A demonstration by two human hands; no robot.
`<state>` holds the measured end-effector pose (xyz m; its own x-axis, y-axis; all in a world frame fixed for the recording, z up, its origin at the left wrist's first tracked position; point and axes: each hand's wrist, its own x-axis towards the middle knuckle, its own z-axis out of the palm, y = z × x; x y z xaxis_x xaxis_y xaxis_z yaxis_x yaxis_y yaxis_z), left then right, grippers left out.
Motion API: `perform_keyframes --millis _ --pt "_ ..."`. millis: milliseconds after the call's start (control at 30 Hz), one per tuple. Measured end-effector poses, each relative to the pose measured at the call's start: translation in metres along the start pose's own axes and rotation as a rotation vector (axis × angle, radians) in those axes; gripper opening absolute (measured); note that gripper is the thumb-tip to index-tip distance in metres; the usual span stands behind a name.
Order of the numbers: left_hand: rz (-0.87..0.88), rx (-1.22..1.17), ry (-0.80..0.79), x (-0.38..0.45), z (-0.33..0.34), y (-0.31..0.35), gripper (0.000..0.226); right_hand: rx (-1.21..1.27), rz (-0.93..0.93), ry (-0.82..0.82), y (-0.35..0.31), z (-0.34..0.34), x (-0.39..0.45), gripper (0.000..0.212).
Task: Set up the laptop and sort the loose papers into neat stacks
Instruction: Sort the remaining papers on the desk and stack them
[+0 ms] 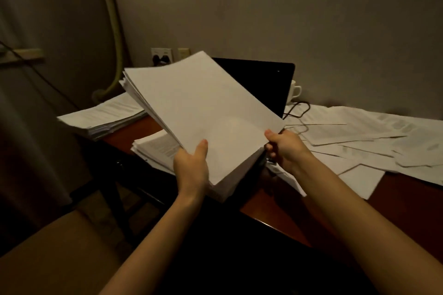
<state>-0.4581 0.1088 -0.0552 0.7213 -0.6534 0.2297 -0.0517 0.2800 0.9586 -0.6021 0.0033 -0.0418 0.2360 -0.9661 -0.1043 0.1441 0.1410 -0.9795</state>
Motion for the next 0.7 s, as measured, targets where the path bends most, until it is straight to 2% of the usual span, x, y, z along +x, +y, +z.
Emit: perform_keyframes --millis 67,167,267,433,533,700 --pt "-0.012 0.057 0.021 0.002 -0.011 -0.009 0.023 -0.041 0.088 0.003 0.007 0.007 0.007 0.013" --pt "0.011 0.215 0.089 0.006 -0.029 -0.025 0.050 -0.041 0.219 0.000 0.014 0.006 0.011 0.029" --pt "-0.007 0.275 0.119 0.015 -0.045 -0.039 0.068 -0.018 0.292 -0.005 0.014 -0.001 0.013 0.028" --pt "-0.140 0.200 0.087 0.034 -0.051 -0.056 0.060 -0.054 0.338 0.019 0.016 -0.005 0.019 0.027" --pt "-0.125 0.182 0.101 0.039 -0.046 -0.061 0.056 -0.109 0.346 0.020 0.021 -0.003 0.025 0.025" --pt "-0.098 0.180 0.115 0.044 -0.035 -0.069 0.061 -0.357 0.267 0.049 0.028 -0.005 0.037 0.021"
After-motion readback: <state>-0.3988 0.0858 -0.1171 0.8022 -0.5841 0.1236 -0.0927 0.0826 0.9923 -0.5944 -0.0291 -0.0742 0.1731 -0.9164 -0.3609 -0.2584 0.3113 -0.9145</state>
